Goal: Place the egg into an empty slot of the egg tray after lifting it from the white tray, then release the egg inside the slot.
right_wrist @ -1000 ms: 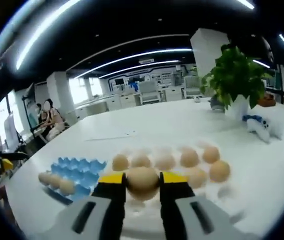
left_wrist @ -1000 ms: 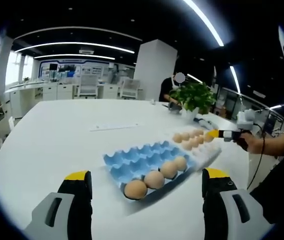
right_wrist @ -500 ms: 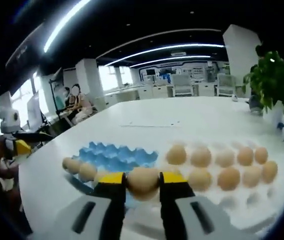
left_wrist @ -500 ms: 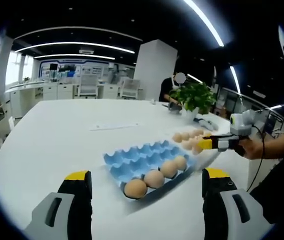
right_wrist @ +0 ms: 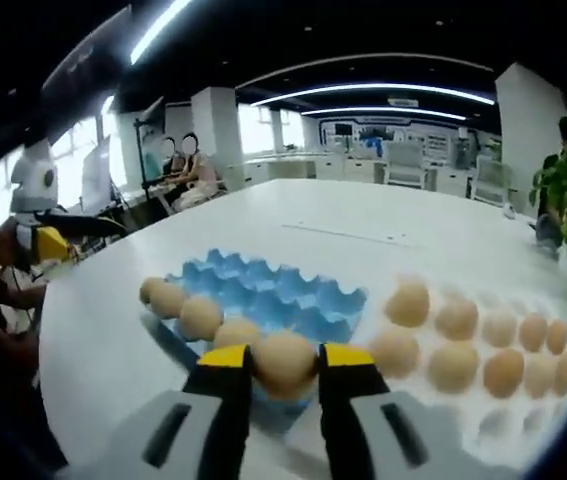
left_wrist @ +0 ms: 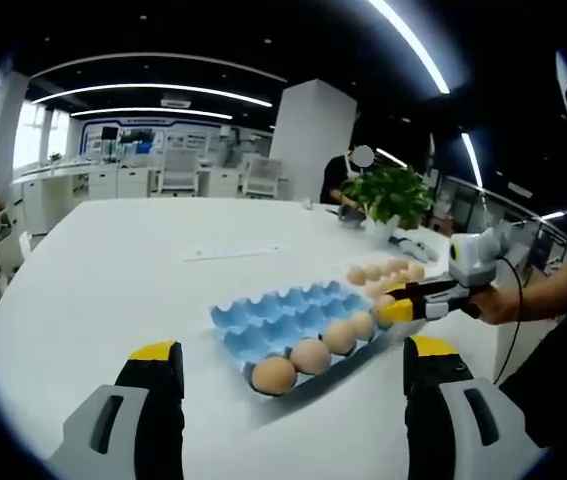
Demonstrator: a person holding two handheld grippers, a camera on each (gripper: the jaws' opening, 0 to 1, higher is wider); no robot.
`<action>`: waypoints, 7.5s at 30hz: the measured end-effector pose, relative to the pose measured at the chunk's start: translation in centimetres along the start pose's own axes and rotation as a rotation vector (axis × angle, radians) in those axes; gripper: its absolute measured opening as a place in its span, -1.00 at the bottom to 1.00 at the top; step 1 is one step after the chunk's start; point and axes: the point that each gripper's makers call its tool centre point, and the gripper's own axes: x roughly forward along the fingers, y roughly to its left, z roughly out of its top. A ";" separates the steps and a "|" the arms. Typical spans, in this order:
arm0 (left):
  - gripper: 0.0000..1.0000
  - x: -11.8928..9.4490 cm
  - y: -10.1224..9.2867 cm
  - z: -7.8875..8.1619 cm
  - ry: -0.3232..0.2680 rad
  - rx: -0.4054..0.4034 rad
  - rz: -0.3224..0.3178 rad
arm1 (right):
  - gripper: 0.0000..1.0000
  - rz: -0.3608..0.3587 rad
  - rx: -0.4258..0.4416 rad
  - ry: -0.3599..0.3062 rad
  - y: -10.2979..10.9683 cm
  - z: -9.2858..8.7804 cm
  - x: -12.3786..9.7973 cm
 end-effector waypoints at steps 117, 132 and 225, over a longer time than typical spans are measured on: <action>0.87 0.1 1.2 -0.2 0.006 -0.010 0.017 | -0.56 0.172 -0.102 -0.065 8.5 7.6 8.2; 0.89 -0.3 1.6 -0.8 0.019 -0.027 0.031 | -0.56 0.254 -0.154 -0.029 12.4 7.1 11.8; 0.90 -0.3 2.1 -0.2 -0.002 -0.020 0.066 | -0.50 -0.410 0.118 -0.032 -12.2 -0.4 -3.7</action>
